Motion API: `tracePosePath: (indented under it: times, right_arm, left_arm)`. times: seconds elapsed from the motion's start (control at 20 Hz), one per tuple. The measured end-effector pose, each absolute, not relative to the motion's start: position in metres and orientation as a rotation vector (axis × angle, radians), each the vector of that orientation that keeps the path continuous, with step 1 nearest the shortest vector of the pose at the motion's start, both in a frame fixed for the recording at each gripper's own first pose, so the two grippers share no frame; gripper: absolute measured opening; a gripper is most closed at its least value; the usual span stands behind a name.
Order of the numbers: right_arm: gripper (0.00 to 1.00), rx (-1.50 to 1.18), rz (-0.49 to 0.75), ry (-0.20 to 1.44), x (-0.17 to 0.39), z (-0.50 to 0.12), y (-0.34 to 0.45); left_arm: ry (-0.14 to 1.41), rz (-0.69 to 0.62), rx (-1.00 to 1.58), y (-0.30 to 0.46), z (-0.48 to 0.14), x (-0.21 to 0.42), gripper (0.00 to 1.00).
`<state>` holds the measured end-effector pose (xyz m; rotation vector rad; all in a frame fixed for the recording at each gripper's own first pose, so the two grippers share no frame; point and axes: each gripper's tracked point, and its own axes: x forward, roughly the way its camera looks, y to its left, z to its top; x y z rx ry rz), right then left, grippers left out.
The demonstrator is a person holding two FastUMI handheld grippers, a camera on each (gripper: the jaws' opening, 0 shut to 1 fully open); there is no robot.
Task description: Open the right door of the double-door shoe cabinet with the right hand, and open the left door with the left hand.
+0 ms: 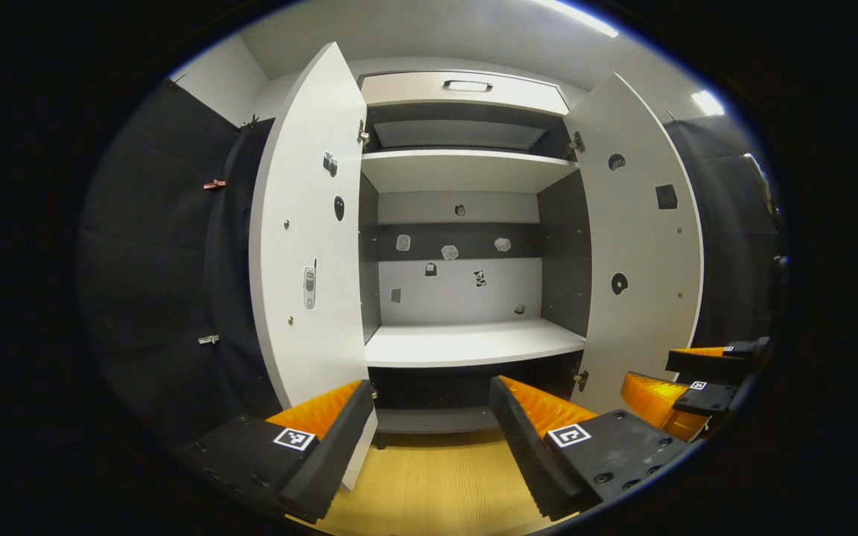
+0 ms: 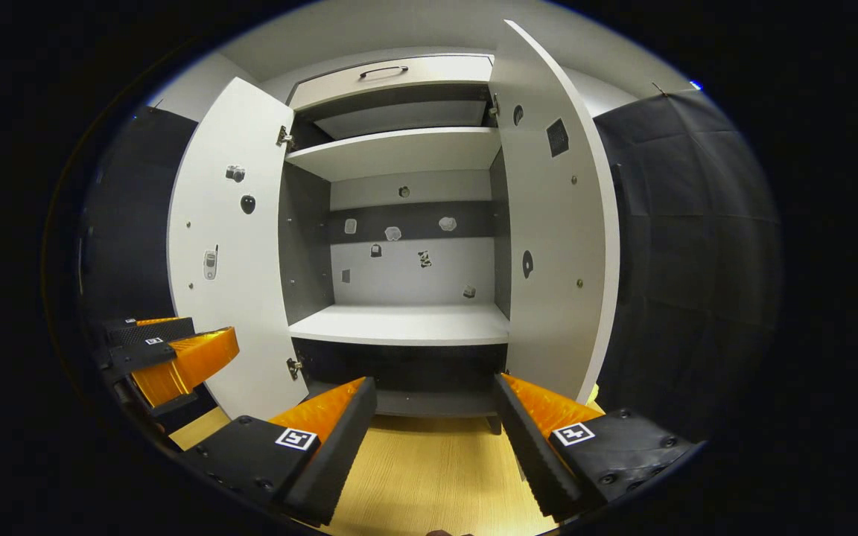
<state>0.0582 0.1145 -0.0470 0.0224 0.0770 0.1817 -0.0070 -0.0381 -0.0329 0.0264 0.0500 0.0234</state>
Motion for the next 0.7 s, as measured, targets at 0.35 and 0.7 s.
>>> tracePosePath:
  times: [0.35,0.7]
  right_arm:
    - [0.99,0.016,0.167,0.076,0.057,-0.048,0.116]
    - [0.99,0.014,0.137,0.079,0.058,-0.049,0.116]
  left_arm:
    - [0.05,0.046,0.042,-0.03,-0.035,-0.004,0.98]
    - [0.072,0.049,0.029,-0.018,-0.043,-0.009,0.98]
